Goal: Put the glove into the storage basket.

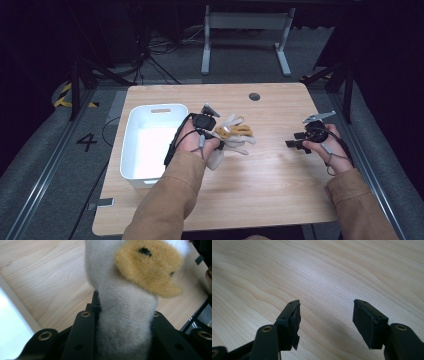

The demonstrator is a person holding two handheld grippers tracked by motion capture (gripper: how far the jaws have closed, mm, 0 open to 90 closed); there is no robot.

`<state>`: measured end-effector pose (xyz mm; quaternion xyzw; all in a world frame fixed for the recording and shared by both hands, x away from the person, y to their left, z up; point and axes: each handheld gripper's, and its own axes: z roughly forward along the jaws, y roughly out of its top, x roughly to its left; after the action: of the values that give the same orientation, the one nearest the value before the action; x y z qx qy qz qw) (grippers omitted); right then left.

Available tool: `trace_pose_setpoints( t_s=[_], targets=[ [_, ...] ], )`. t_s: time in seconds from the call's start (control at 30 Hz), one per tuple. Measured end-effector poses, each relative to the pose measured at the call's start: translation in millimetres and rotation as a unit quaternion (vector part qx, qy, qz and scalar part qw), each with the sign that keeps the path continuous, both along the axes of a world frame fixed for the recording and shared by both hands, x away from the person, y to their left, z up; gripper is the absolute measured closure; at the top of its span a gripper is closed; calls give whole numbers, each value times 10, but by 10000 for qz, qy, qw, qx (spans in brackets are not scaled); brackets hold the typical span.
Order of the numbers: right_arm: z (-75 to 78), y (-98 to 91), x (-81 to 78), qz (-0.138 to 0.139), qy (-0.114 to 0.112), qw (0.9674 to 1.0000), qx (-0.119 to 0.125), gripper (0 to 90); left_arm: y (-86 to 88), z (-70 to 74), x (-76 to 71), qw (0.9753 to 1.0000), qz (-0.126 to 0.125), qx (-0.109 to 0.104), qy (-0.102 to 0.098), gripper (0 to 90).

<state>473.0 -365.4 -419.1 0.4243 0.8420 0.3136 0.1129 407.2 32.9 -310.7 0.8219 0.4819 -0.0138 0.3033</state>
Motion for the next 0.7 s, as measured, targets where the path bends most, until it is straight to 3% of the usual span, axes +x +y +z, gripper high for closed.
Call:
trace_pose_setpoints(
  t_s=[0.03,0.23,0.7],
  targets=[
    [-10,12,5,33,20,10000,-57,395,34,23,13,9999,141,48,34,727],
    [-26,16,12,41,110,9999,-109,394,91,68,66,9990,360,176,210,727],
    [-59,-32,12,16,215,9996,-157,379,230,195,223,9967,597,423,356,727]
  ],
)
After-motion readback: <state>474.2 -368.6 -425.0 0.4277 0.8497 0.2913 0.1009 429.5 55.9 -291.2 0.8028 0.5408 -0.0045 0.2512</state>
